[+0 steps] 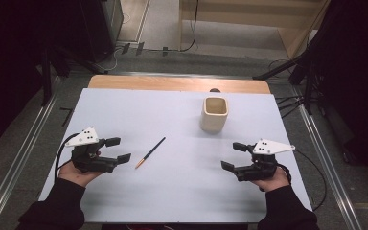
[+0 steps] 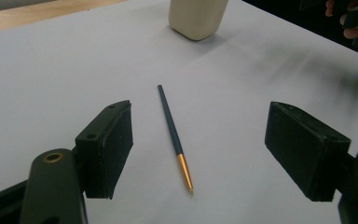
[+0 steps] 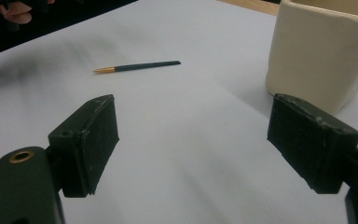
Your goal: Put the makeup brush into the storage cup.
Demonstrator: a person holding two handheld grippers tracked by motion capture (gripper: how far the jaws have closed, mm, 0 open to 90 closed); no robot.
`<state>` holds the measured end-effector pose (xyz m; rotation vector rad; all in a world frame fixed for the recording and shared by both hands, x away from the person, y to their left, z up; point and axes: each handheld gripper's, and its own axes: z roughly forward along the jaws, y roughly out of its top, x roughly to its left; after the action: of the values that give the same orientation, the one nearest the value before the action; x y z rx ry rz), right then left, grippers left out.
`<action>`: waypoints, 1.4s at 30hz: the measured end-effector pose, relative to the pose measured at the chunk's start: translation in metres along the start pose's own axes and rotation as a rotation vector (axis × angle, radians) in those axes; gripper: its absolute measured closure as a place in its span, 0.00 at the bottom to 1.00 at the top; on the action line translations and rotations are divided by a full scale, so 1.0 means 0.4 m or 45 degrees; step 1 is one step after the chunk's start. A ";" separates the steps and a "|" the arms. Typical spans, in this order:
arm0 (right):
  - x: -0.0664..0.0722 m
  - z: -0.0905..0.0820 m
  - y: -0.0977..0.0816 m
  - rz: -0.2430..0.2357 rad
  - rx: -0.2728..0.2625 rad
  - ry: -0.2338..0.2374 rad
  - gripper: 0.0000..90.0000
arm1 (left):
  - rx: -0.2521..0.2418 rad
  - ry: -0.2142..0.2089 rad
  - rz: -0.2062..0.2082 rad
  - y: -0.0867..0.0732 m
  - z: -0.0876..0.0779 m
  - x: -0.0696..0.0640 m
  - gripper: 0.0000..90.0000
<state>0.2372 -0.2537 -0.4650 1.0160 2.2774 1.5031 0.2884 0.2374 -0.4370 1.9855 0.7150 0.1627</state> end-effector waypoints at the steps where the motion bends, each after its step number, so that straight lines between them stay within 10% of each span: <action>1: 0.000 0.000 0.000 -0.002 -0.001 -0.001 0.19 | 0.001 -0.002 -0.001 0.000 -0.001 0.000 0.27; 42: -0.001 -0.001 -0.002 -0.002 0.004 -0.006 0.19 | -0.049 0.027 0.059 0.038 0.063 -0.004 0.27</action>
<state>0.2370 -0.2544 -0.4654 1.0170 2.2781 1.4951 0.3034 0.2122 -0.4368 1.9669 0.6747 0.2239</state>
